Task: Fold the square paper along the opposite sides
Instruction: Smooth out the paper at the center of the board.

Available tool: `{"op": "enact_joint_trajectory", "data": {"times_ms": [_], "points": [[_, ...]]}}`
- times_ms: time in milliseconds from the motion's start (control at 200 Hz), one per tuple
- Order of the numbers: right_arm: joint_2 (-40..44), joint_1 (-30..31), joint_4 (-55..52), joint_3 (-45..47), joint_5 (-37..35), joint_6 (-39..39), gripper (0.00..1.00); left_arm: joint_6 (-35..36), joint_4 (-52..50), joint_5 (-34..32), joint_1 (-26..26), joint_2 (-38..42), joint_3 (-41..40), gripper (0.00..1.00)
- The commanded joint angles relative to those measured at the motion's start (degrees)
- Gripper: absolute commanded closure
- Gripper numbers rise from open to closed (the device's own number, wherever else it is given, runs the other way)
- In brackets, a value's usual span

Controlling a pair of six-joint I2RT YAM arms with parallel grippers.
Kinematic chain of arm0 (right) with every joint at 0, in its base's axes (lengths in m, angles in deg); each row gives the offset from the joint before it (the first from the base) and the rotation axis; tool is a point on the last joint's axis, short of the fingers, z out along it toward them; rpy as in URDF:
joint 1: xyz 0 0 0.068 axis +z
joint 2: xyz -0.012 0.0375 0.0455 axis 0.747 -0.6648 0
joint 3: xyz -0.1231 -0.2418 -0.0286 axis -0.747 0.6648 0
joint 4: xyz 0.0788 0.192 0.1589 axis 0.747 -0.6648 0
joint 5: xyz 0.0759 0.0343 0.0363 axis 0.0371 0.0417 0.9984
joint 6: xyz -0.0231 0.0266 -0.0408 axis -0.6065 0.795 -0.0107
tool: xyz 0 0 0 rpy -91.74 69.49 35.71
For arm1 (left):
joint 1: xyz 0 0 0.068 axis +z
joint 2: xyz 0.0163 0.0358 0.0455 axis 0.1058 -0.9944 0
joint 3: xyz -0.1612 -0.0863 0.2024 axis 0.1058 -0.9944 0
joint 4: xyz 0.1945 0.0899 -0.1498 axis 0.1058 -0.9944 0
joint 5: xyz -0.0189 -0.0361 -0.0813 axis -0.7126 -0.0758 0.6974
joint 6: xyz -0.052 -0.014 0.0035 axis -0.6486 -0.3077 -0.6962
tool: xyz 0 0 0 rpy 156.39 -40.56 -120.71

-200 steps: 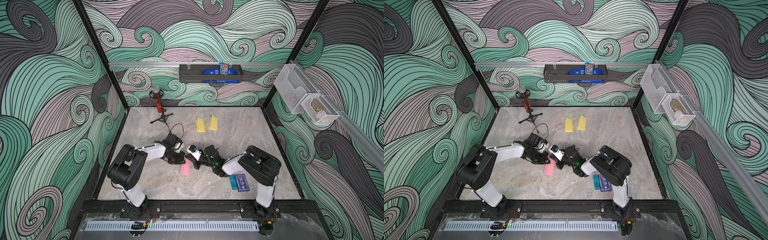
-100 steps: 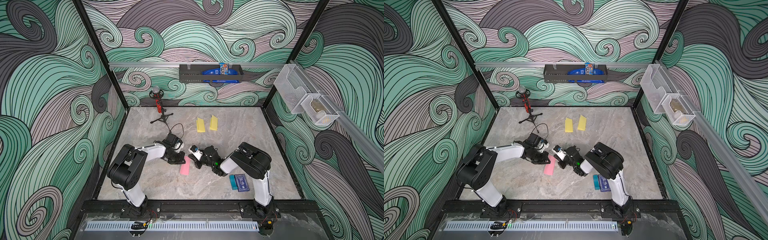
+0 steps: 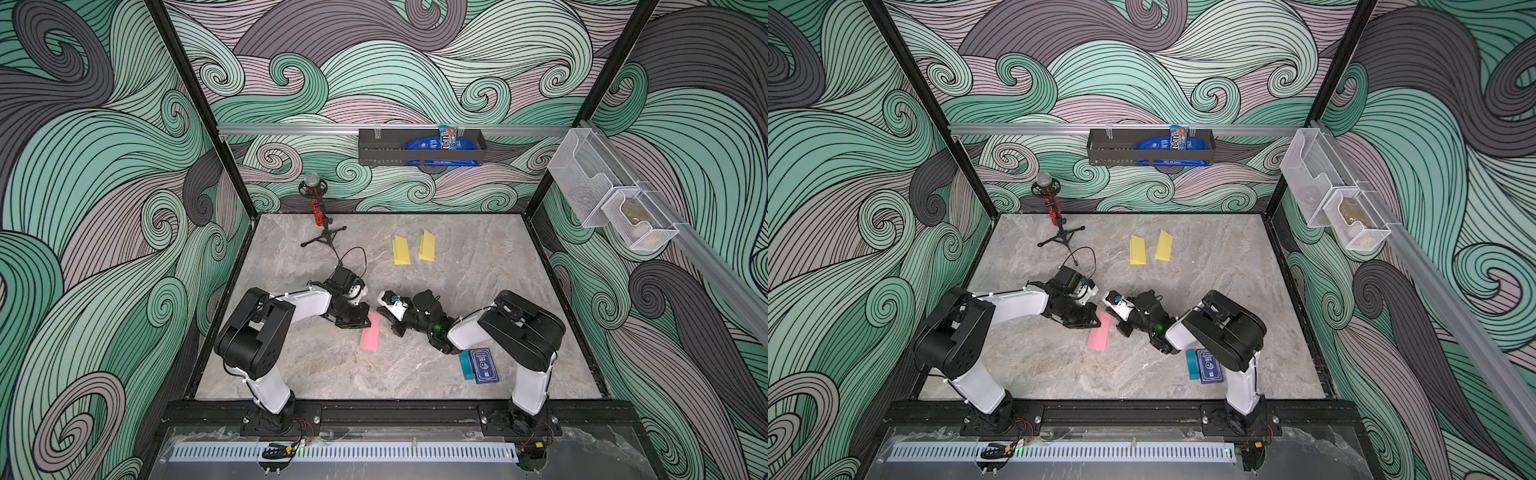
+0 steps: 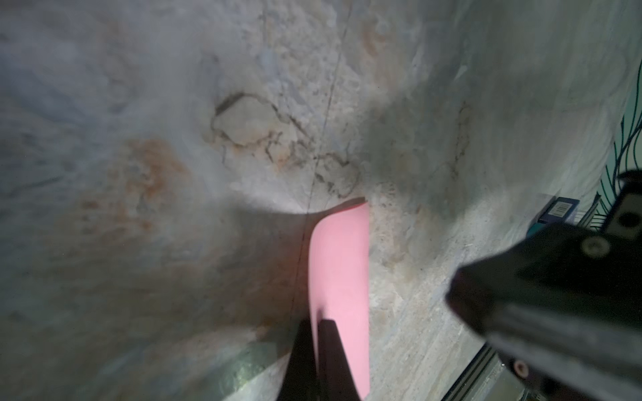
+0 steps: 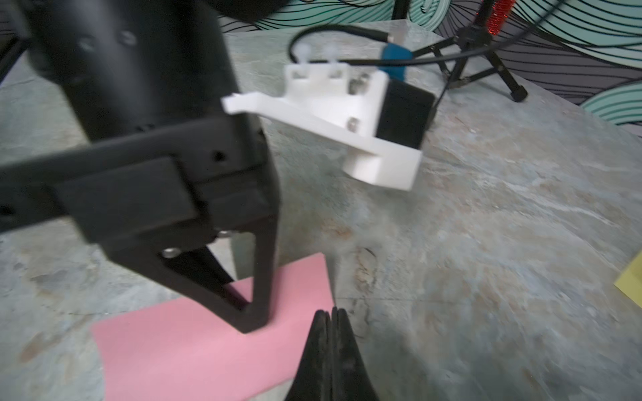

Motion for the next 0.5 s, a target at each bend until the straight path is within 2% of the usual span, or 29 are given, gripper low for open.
{"op": "enact_joint_trajectory", "data": {"times_ms": [0,300,495], "points": [[-2.2,1.0,-1.7,0.5,2.3,-3.1,0.96,-0.1,-2.1,-2.6,0.3,-2.3,0.0,1.0],[-4.0,3.0,-10.2,1.0,2.8,-6.4,0.96,0.0,-2.4,-3.8,0.3,-2.4,0.3,1.0],[-2.7,5.4,-10.6,4.4,1.7,-6.0,0.92,0.0,-2.9,-4.8,0.4,-2.0,-0.4,1.0]]}}
